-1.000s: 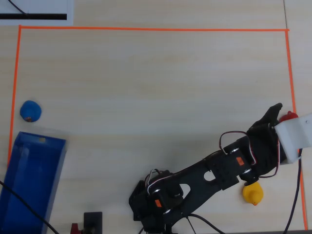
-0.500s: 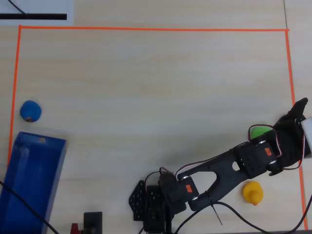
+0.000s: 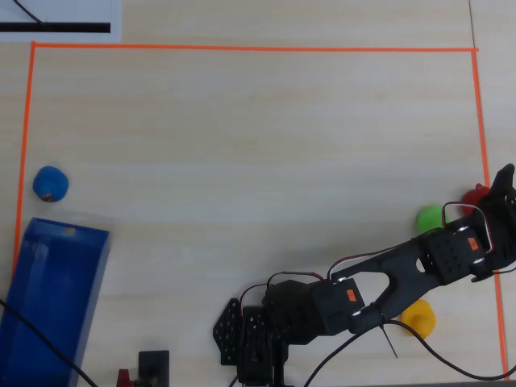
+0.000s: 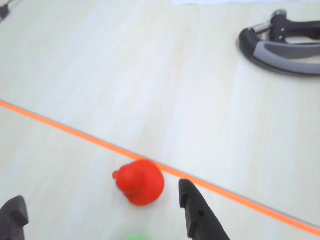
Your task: Grasp red duck and put it into box.
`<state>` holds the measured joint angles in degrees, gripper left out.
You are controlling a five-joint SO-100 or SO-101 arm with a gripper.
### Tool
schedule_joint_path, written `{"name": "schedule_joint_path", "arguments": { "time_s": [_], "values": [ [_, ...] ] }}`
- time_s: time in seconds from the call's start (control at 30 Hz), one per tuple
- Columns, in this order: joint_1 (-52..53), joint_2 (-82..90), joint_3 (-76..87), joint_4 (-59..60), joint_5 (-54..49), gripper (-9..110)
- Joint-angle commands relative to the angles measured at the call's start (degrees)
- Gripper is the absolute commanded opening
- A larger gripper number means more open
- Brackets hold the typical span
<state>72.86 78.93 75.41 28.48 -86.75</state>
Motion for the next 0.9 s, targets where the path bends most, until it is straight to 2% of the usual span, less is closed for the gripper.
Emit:
{"name": "schedule_joint_path", "arguments": {
  "time_s": [0.0,0.33,0.5,0.87],
  "values": [
    [0.8,-0.3,-4.6,-0.2,-0.9,40],
    [-0.1,-5.5,-6.8,1.1,-2.2,40],
    [-1.4,-8.3,-8.6,1.6,0.7,40],
    [-2.5,-11.3,-5.0,-11.9,3.3,40]
  ]
}}
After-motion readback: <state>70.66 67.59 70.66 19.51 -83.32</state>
